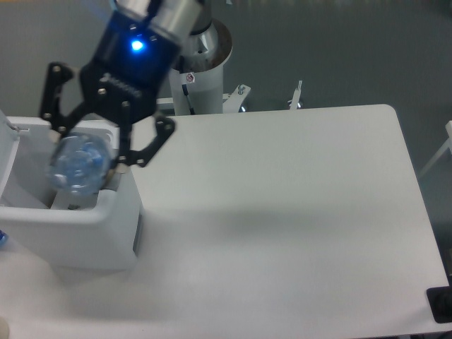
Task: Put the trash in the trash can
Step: 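Carry the bottle over the bin and lower it inside, then open the gripper to drop the bottle into the bin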
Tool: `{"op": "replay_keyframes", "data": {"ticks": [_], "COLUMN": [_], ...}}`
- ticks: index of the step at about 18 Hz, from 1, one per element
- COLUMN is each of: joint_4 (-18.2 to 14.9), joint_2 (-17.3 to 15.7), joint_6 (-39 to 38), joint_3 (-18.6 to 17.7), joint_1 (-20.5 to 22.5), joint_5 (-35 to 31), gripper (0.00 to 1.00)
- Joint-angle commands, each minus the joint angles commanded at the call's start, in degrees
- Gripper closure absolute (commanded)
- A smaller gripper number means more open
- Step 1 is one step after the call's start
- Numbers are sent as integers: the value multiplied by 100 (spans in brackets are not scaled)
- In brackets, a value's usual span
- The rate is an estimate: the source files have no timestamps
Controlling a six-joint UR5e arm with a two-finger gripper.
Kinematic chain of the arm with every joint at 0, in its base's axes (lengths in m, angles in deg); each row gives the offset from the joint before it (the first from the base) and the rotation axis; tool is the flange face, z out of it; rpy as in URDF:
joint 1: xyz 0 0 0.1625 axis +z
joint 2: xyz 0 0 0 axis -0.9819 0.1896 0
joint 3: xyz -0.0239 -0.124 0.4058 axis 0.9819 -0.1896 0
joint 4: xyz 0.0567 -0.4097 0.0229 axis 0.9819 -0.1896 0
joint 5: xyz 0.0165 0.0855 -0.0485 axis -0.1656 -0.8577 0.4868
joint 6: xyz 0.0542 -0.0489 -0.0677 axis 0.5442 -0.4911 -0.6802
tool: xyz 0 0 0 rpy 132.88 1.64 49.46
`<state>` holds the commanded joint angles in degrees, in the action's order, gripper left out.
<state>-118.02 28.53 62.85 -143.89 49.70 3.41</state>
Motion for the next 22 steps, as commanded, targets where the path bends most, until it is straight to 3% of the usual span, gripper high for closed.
{"op": "replay_keyframes", "data": {"ticks": [3, 6, 8, 9, 12, 16, 22], "joint_4": [107, 116, 116, 116, 116, 107, 98], "joint_2": [-18, -88, -211, -307, -527, -545, -370], "joint_6": [9, 175, 351, 482, 624, 642, 781], "joint_3": [-229, -405, -607, -730, -1073, -986, -872], "joint_1": [-177, -212, -256, -265, -256, -186, 762], "joint_5": [-26, -44, -44, -61, -62, -105, -229], "gripper": [39, 27, 6, 0, 0, 0, 0]}}
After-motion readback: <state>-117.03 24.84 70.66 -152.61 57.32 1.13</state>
